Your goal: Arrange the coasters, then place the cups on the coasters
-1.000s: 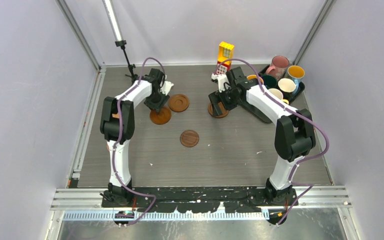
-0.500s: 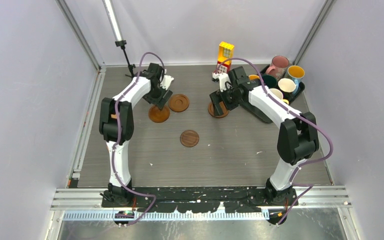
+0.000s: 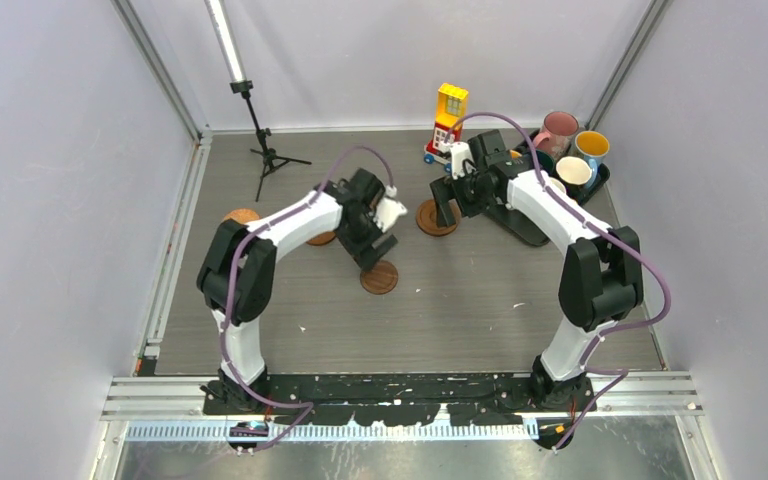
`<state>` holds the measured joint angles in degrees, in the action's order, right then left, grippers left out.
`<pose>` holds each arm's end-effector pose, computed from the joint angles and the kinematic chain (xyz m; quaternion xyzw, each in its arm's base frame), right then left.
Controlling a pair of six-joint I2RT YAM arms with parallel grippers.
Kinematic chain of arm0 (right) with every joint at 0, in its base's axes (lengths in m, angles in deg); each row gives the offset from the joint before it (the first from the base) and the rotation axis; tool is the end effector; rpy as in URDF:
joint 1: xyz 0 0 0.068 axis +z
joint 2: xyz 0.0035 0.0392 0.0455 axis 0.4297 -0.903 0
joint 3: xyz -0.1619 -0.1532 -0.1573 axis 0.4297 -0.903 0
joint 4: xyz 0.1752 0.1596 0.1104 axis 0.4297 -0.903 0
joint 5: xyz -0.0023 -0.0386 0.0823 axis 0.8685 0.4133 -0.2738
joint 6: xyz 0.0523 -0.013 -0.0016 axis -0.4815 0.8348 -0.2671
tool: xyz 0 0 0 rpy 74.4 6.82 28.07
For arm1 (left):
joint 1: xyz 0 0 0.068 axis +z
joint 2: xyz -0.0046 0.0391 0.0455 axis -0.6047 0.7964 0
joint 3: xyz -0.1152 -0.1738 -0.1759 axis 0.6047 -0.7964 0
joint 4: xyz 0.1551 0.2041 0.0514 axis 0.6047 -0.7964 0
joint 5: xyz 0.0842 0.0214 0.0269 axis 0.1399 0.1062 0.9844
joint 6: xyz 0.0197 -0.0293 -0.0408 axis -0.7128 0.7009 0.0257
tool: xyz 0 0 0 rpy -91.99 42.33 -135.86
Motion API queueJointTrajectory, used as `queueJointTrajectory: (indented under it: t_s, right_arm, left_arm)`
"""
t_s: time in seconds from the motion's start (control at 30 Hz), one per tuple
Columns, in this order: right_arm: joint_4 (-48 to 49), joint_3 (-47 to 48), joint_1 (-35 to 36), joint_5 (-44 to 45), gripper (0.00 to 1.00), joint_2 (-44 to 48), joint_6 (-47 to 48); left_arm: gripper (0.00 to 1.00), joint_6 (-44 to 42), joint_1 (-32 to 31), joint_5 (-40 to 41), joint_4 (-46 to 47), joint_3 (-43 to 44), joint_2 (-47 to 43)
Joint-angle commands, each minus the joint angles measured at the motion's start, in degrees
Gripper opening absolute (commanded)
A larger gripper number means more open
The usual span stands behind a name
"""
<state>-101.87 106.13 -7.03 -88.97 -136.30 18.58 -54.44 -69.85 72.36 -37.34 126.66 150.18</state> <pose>0.3516 0.1269 0.2633 -0.2622 0.9167 0.1479 0.2628 0.3218 -0.2129 0.2094 0.4232 0.8874 -0.1014 0.1522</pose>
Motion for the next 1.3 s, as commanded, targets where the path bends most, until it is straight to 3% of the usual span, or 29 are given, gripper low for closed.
queueJointTrajectory:
  t_s: [0.0, 0.47, 0.63, 0.77, 1.0, 1.27]
  right_arm:
    - [-0.39, -0.28, -2.06, -0.52, 0.91, 3.48, -1.41]
    - [-1.09, -1.48, -3.16, -0.39, 0.91, 4.76, -1.20]
    - [-1.20, -2.22, -3.14, -1.02, 0.91, 5.50, -0.32]
    - [-1.17, -3.12, -3.10, -1.58, 0.90, 6.19, 0.23]
    - [-0.75, -3.87, -3.11, -2.50, 0.90, 5.88, -0.12]
    - [-0.38, -2.93, -2.80, -3.62, 0.90, 4.67, -0.80]
  left_arm:
    - [0.77, 1.70, -3.84, -0.39, 3.67, -3.64, -2.64]
    - [0.70, 2.37, -7.61, 7.65, 6.16, -0.74, 4.36]
    - [0.58, 0.03, -7.61, 6.26, 3.52, -3.13, 3.89]
    - [0.54, -3.95, -7.40, 7.04, 2.20, -9.17, 0.05]
    - [0.53, -6.81, -2.99, 7.79, 1.15, -18.46, -6.24]
    - [0.52, -9.49, 4.65, 8.03, 0.25, -22.45, -9.56]
